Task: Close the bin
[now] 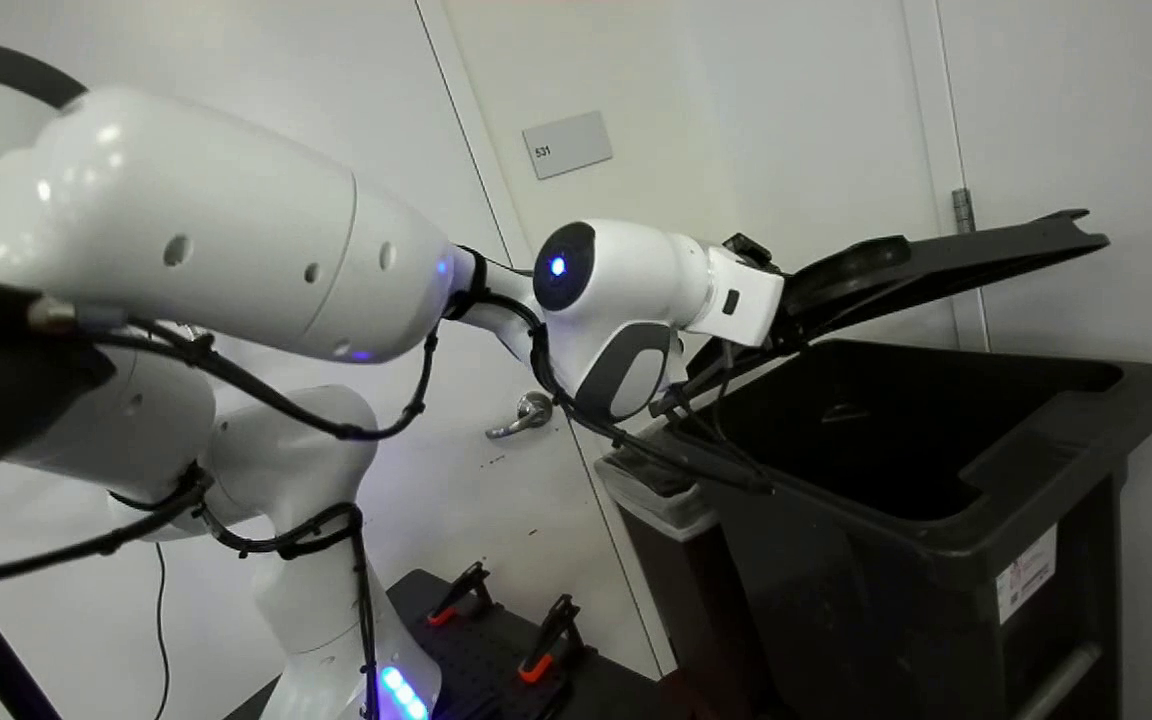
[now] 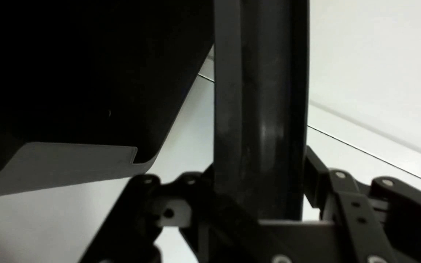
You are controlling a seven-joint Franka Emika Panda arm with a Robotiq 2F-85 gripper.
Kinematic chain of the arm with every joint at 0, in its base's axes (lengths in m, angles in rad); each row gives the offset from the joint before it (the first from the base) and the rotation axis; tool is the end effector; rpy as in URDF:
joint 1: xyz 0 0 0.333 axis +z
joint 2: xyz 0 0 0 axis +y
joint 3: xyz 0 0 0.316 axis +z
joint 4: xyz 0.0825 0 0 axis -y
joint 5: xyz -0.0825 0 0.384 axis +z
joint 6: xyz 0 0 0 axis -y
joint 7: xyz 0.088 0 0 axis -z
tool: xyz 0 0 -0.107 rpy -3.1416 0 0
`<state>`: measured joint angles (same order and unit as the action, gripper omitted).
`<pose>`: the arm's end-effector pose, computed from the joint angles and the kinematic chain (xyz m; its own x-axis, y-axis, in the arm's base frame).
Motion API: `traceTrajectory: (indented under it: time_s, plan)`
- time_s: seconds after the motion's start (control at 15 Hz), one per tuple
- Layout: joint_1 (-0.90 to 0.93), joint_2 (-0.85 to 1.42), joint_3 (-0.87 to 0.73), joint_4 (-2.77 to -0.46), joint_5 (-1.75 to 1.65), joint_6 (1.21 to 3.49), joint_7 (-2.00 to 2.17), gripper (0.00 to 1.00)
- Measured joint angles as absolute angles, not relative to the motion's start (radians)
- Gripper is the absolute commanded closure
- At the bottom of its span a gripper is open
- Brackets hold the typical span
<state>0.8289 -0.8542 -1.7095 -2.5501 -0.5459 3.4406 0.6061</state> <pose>0.3422 -0.3567 0.3497 0.0266 -0.9335 0.3575 -0.4103 -0.3363 -0.8477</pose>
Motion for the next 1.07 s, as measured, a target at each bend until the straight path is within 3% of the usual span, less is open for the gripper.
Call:
traceTrajectory:
  time_s: [0.27, 0.33, 0.6, 0.67, 1.07]
  plan:
    - [0.841, -1.029, -1.728, -2.541, -0.259, 3.393, 0.276, 0.77]
    - [0.842, -1.059, -1.731, -2.534, -0.210, 3.381, 0.221, 0.52]
    - [0.825, -1.124, -1.726, -2.543, -0.169, 3.382, 0.123, 0.52]
    - [0.825, -1.125, -1.726, -2.543, -0.169, 3.382, 0.122, 0.77]
    - [0.834, -1.169, -1.751, -2.533, -0.089, 3.386, 0.039, 0.77]
